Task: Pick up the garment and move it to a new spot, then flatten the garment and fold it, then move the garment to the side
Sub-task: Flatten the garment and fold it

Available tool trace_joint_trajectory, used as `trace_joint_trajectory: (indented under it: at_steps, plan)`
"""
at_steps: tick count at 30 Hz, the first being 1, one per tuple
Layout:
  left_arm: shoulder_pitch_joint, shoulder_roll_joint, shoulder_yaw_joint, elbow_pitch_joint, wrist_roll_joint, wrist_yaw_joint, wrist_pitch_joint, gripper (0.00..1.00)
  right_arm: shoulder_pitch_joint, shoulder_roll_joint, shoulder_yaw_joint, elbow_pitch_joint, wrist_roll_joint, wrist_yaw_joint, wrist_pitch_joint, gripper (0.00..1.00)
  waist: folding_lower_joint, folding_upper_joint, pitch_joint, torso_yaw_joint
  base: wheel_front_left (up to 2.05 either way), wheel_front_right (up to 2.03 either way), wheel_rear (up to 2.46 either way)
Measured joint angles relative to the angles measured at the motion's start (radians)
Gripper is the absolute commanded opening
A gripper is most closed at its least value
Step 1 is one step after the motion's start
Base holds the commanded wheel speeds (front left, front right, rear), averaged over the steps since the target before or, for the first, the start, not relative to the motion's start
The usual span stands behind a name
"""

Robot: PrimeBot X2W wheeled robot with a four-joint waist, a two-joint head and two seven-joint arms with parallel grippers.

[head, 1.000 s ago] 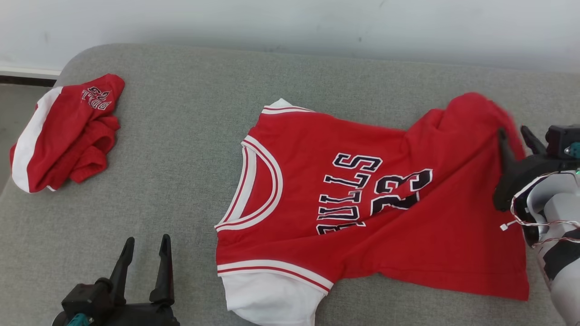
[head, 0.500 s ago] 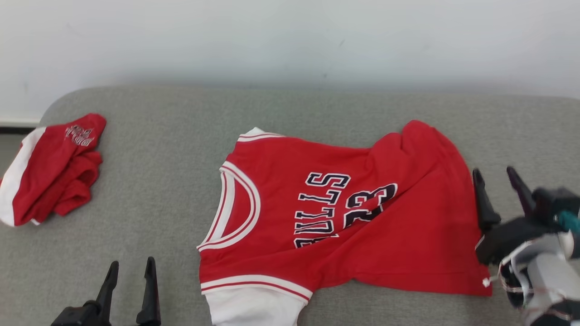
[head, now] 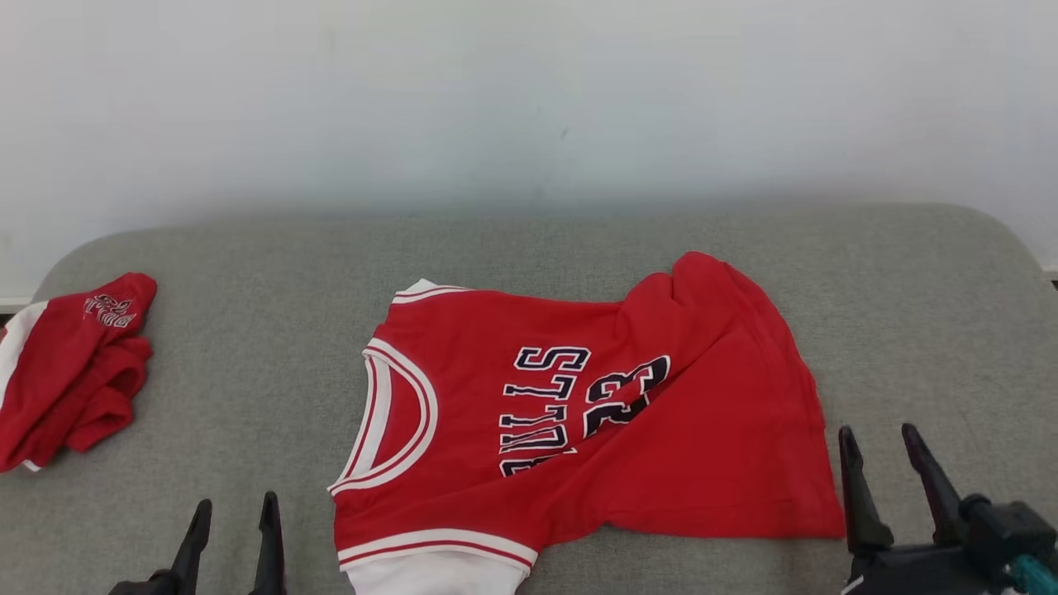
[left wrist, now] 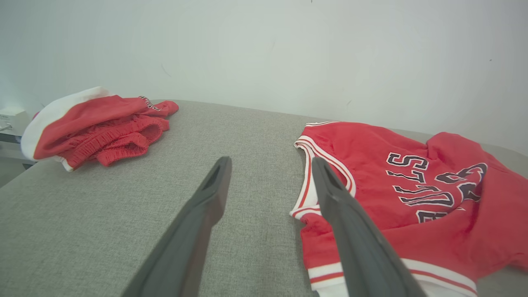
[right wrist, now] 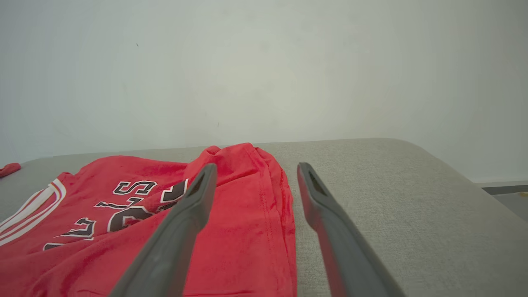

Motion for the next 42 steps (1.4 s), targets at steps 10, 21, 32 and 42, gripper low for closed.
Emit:
trace_joint_trajectory:
  at_steps: [10,21,32,42]
  plan:
    - [0.010,0.000,0.009,-0.002,0.013,-0.004,0.000,1.00,0.127,0.066,-0.003,-0.121,-0.049,0.000,0.000,1.00,0.0001,0.0000,-0.016,-0.018,0.00,0.00,0.00]
    - [0.016,0.002,0.008,-0.031,0.033,-0.002,0.000,1.00,0.176,0.112,-0.005,-0.176,-0.061,0.000,0.000,1.00,0.0001,0.0000,-0.027,-0.005,0.00,0.00,0.00]
    - [0.035,0.002,0.001,-0.041,0.038,0.004,0.000,1.00,0.178,0.113,-0.002,-0.141,-0.076,0.000,0.000,1.00,0.0002,0.0000,-0.025,0.005,0.00,0.00,0.00]
    - [0.071,0.035,-0.117,0.050,0.044,-0.004,0.000,1.00,0.113,0.050,-0.029,0.037,-0.077,0.000,0.004,1.00,0.0003,0.0000,-0.001,0.011,0.00,0.00,0.00]
